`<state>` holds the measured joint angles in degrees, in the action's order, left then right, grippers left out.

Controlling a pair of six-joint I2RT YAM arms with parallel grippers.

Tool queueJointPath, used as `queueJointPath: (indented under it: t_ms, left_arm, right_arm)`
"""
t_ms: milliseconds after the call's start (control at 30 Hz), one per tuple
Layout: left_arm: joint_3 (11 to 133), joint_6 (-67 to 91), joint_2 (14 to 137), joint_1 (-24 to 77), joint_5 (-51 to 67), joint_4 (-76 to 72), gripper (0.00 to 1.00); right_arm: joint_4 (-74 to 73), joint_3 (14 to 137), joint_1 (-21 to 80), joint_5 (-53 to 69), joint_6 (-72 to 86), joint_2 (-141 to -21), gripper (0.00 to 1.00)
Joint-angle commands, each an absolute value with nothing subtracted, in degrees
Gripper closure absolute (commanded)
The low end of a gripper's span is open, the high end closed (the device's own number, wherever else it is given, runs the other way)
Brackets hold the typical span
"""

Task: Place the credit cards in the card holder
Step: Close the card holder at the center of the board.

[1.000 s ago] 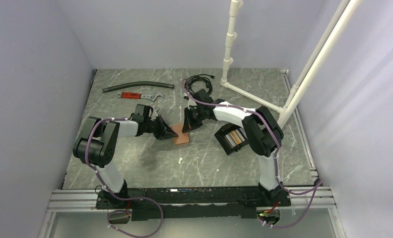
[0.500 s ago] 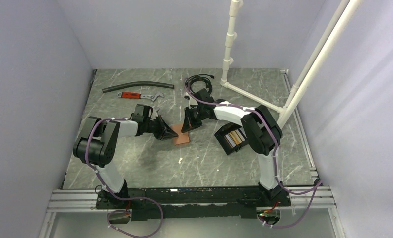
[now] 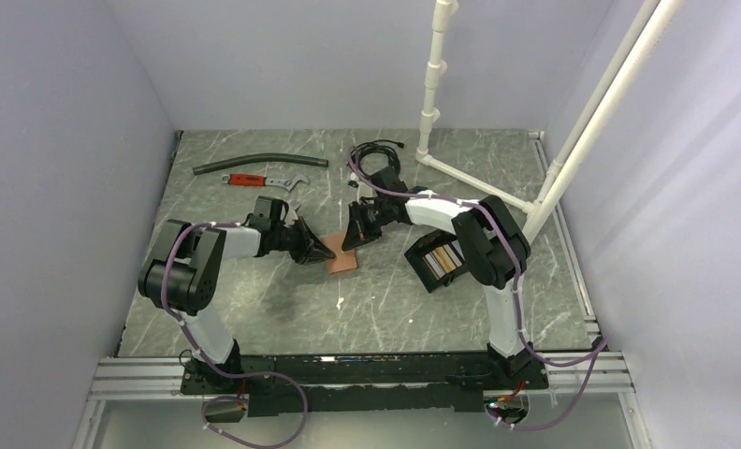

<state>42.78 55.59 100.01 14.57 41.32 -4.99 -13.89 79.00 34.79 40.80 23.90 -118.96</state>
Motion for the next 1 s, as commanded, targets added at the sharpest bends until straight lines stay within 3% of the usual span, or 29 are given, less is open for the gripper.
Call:
queueJointPath:
  t_ms: [0, 233, 967]
  left_arm:
    - [42.71, 54.03, 102.44, 15.47, 36.65, -4.26, 0.99]
    - [42.69, 54.18, 102.71, 15.47, 37.10, -4.26, 0.99]
    - [45.15, 56.07, 107.03, 15.46, 39.57, -4.10, 0.99]
  right_arm:
    - [-9.95, 78.00, 36.01, 47.43, 21.10, -121.78, 1.00]
    - [-10.76, 79.12, 34.82, 50.22, 18.16, -124.52, 1.00]
    - [-39.13, 94.75, 36.57, 34.95, 9.81, -140.67, 1.00]
